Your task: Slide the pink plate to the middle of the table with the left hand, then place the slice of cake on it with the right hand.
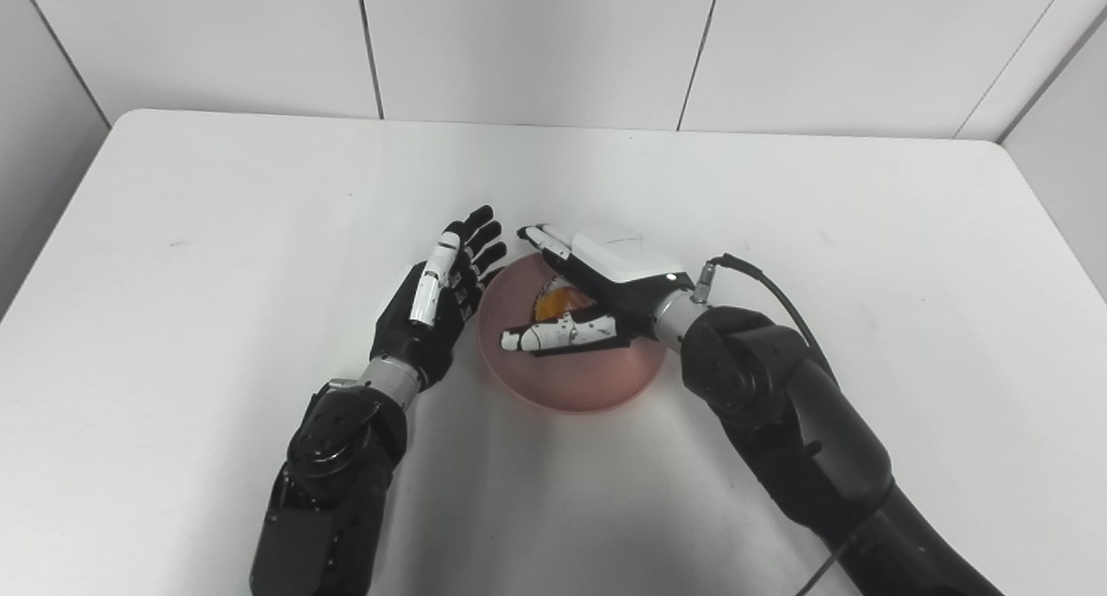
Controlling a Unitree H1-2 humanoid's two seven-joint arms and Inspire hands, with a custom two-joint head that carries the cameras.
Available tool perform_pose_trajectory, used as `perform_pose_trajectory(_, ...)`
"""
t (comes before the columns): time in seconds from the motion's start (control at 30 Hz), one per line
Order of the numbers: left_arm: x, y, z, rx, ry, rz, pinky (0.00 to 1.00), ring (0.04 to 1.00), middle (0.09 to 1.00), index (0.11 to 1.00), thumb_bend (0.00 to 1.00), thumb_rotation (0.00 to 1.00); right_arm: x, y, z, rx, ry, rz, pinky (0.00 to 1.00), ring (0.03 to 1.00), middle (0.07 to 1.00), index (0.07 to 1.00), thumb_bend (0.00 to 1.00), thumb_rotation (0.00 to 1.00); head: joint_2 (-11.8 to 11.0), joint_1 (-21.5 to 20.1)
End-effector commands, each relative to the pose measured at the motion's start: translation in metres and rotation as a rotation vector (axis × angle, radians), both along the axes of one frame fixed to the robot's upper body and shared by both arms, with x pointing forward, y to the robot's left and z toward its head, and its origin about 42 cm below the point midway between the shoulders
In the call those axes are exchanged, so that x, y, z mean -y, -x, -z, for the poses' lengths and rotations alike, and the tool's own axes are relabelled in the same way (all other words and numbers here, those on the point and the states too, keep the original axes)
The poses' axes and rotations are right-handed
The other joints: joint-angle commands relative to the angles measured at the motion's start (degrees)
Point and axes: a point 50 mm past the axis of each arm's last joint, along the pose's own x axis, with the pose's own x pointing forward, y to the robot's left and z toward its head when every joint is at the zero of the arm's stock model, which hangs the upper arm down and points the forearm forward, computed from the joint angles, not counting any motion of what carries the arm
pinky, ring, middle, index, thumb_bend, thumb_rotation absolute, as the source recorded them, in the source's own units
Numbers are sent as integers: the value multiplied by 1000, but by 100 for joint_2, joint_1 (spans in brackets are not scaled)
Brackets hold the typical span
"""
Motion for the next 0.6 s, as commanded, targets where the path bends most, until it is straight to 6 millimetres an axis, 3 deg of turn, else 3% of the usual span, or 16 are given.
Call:
perform_pose_trajectory(0.0, -2, 7, 21, -71, -30, -18, 891, 931, 941, 901, 385, 1000, -3, 1, -32, 149, -88, -53, 904, 1000, 1000, 1000, 957, 1000, -15, 1)
perform_pose_trajectory(0.27, -5, 11, 22, 1, -61, -57, 895, 923, 935, 930, 386, 1000, 9, 0, -26, 277, -316, -67, 848, 996, 1000, 1000, 907, 1000, -87, -32)
perform_pose_trajectory(0.37, -8, 14, 23, 65, -85, -96, 896, 923, 938, 924, 386, 1000, 18, 3, -22, 347, -425, -75, 946, 1000, 1000, 1000, 890, 1000, -101, -58)
perform_pose_trajectory(0.57, -14, 27, 25, 220, -210, -172, 961, 984, 996, 995, 394, 1000, 42, 18, -11, 331, -631, -24, 930, 1000, 1000, 1000, 908, 1000, -151, -86)
